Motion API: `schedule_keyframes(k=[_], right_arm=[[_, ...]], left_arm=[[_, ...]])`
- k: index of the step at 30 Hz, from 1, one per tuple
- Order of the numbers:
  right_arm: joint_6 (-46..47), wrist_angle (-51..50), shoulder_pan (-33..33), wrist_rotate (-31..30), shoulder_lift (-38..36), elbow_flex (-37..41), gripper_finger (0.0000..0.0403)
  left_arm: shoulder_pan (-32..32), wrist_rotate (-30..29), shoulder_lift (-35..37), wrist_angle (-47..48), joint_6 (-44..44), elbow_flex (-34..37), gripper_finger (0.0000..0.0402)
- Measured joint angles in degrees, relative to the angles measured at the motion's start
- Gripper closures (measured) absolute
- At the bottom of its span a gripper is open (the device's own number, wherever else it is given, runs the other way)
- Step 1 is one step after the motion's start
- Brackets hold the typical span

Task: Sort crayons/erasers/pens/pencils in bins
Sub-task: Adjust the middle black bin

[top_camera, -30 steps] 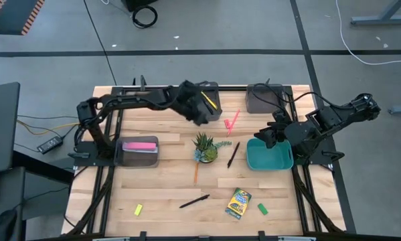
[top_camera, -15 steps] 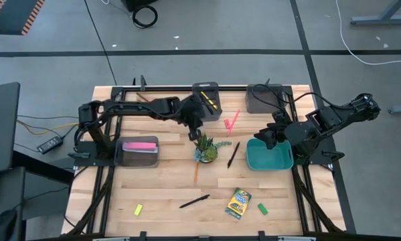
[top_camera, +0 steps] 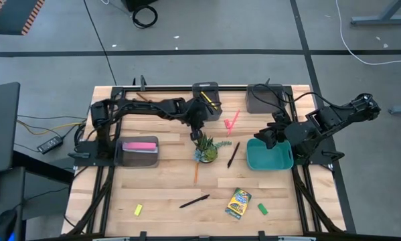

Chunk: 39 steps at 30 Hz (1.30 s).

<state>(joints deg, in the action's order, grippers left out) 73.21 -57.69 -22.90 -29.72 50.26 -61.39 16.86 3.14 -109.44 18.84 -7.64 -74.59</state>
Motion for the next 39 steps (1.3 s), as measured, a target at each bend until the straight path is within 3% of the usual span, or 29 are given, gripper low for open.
schedule_keyframes(k=[9,25,33,39], right_arm=[[1.2,0.0,0.0,0.2,0.0,0.0,0.0181],[1.8,0.0,0.0,0.2,0.0,0.0,0.0181],[-0.1,0.0,0.0,0.2,0.0,0.0,0.0181],[-2.7,0.0,0.0,0.2,0.0,0.0,0.0181]], left_arm=[[1.1,-8.0,-0.5,-0.3,-1.0,0.0,0.0358],[3.3,-8.5,-0.3,1.8,1.3,-0.3,0.0363],[1.7,-9.3,-0.3,13.3,3.4,-8.1,0.0368],[1.7,-8.9,-0.3,14.6,5.4,-13.5,0.0372]])
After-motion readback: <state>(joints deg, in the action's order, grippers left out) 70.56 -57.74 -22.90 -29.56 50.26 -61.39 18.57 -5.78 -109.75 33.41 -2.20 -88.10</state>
